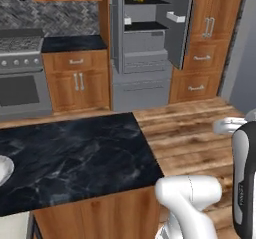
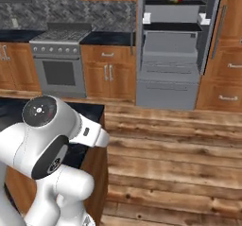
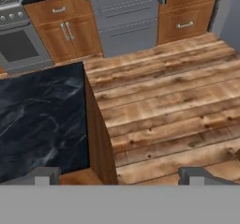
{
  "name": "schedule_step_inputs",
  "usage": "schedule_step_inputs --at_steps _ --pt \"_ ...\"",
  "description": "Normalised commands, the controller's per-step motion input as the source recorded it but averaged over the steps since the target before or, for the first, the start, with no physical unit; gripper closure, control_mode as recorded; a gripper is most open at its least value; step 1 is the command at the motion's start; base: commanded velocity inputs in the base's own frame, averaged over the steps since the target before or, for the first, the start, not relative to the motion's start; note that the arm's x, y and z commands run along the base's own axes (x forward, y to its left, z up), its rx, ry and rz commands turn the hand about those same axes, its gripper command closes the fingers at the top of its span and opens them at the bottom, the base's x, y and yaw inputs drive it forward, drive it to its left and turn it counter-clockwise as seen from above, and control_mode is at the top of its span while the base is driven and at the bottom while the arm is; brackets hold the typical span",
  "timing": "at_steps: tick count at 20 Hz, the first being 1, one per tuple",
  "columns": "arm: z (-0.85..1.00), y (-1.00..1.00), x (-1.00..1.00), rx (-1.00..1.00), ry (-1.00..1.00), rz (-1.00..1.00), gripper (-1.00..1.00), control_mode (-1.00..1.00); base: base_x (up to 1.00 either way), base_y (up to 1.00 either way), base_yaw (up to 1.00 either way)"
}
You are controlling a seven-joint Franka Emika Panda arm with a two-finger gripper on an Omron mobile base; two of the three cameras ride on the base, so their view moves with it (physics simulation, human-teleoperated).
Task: Pick up each banana from the fridge and place one banana on each plate on the dining counter.
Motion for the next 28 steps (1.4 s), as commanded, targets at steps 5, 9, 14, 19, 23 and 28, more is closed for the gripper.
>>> schedule_step_inputs --at_steps 5,9,14,19,23,28 --pt "0.0 0.0 0.0 0.0 0.0 0.0 -1.0 1.0 0.72 -0.85 0.3" --pt "0.0 0.0 0.0 0.0 0.0 0.0 -1.0 1.0 0.53 -0.98 0.25" --pt "0.0 0.0 0.0 0.0 0.0 0.0 -1.0 1.0 0.17 -1.0 0.16" --pt "0.0 0.0 0.0 0.0 0.0 0.0 -1.0 1.0 0.14 -1.0 0.14" --pt "0.0 0.0 0.0 0.0 0.0 0.0 -1.0 1.0 0.76 -0.75 0.2" --pt "0.0 0.0 0.0 0.0 0.0 0.0 -1.0 1.0 0.92 -0.83 0.16"
